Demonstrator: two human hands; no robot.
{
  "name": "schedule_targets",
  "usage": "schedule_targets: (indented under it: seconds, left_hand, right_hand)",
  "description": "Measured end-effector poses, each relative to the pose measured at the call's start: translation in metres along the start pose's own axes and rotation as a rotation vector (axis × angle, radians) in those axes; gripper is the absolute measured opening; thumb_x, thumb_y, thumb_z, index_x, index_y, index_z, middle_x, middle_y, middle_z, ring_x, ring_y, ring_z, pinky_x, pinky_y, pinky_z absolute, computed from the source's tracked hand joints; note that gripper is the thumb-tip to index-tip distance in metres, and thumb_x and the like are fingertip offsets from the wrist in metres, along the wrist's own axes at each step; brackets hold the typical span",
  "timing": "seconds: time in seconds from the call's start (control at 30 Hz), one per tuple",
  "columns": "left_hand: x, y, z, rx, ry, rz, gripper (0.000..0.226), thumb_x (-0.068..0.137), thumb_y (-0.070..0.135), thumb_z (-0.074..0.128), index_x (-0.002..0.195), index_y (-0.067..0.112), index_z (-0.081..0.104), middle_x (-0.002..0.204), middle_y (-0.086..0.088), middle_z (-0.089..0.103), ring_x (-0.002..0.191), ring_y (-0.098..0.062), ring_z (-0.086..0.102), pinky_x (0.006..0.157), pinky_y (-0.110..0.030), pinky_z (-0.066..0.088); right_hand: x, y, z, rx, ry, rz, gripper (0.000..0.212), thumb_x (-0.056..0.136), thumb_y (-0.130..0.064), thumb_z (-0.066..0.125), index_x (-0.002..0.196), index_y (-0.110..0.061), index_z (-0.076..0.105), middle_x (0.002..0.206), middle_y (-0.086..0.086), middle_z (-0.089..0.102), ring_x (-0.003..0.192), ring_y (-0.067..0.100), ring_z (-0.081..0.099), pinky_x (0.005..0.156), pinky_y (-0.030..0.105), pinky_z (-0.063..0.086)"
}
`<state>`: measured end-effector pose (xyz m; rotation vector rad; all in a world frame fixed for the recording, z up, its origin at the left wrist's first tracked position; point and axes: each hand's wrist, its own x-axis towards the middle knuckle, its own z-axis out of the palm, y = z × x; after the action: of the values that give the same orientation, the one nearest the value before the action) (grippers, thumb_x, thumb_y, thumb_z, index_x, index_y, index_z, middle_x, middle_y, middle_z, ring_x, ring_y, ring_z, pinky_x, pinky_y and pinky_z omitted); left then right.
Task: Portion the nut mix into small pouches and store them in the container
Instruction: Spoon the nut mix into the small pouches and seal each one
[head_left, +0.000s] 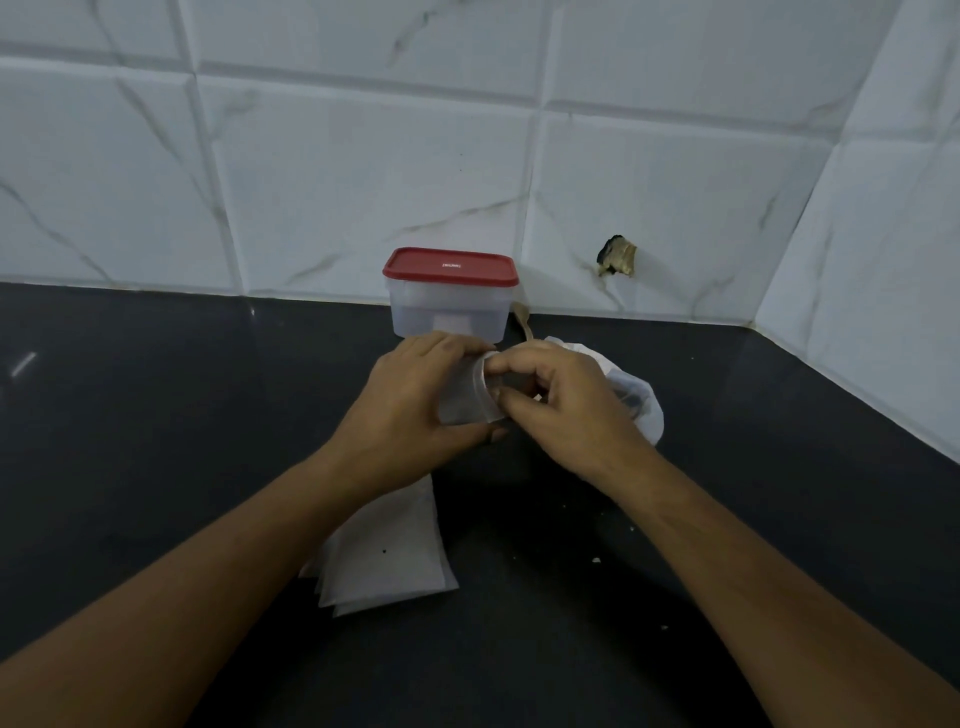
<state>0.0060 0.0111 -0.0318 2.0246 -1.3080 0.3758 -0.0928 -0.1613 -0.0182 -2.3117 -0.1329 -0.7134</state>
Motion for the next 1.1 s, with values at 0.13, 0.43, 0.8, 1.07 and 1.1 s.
schedule_targets:
  seconds: [0.13,0.43,0.8,1.07,1.1]
  left_hand:
    - [-0.001,0.000,0.002,-0.049,0.006,-0.002,0.069,0.075,0.060,0.073,0.134,0.028,0.056,0.127,0.013,0.060,0.117,-0.006,0.054,0.099,-0.039,0.051]
    - [0.000,0.001,0.002,-0.141,-0.015,-0.013,0.071,0.073,0.057,0.079,0.133,0.029,0.056,0.125,0.016,0.061,0.113,-0.002,0.058,0.095,-0.032,0.055]
    - [0.000,-0.003,0.005,-0.240,0.020,-0.148,0.052,0.077,0.045,0.083,0.123,0.034,0.059,0.115,0.020,0.062,0.105,0.004,0.058,0.084,-0.016,0.049]
    - [0.009,-0.008,0.012,-0.441,0.015,-0.266,0.065,0.068,0.061,0.076,0.123,0.034,0.057,0.115,0.018,0.064,0.104,0.007,0.061,0.085,-0.017,0.052]
    - [0.011,-0.010,0.012,-0.462,0.011,-0.276,0.065,0.068,0.061,0.077,0.123,0.034,0.058,0.115,0.016,0.065,0.104,0.004,0.062,0.086,-0.019,0.053]
  right_hand:
    - [0.001,0.001,-0.001,-0.040,-0.098,0.009,0.032,0.100,-0.010,0.062,0.128,-0.024,0.071,0.119,-0.010,0.065,0.108,0.000,0.061,0.084,0.014,0.048]
    - [0.000,-0.001,-0.004,-0.115,-0.145,0.005,0.027,0.099,-0.015,0.063,0.123,-0.025,0.071,0.113,-0.006,0.060,0.099,0.006,0.062,0.084,0.028,0.056]
    - [0.003,0.004,-0.009,-0.057,-0.005,0.024,0.020,0.097,-0.013,0.069,0.110,-0.026,0.078,0.109,-0.011,0.063,0.099,0.003,0.062,0.085,0.023,0.052]
    - [0.021,0.010,-0.026,-0.164,0.115,0.051,0.013,0.096,-0.015,0.069,0.103,-0.023,0.077,0.101,-0.010,0.068,0.089,0.001,0.063,0.079,0.018,0.050]
    - [0.028,0.010,-0.030,-0.180,0.120,0.056,0.013,0.097,-0.015,0.068,0.103,-0.022,0.077,0.101,-0.010,0.070,0.090,0.001,0.064,0.081,0.020,0.052]
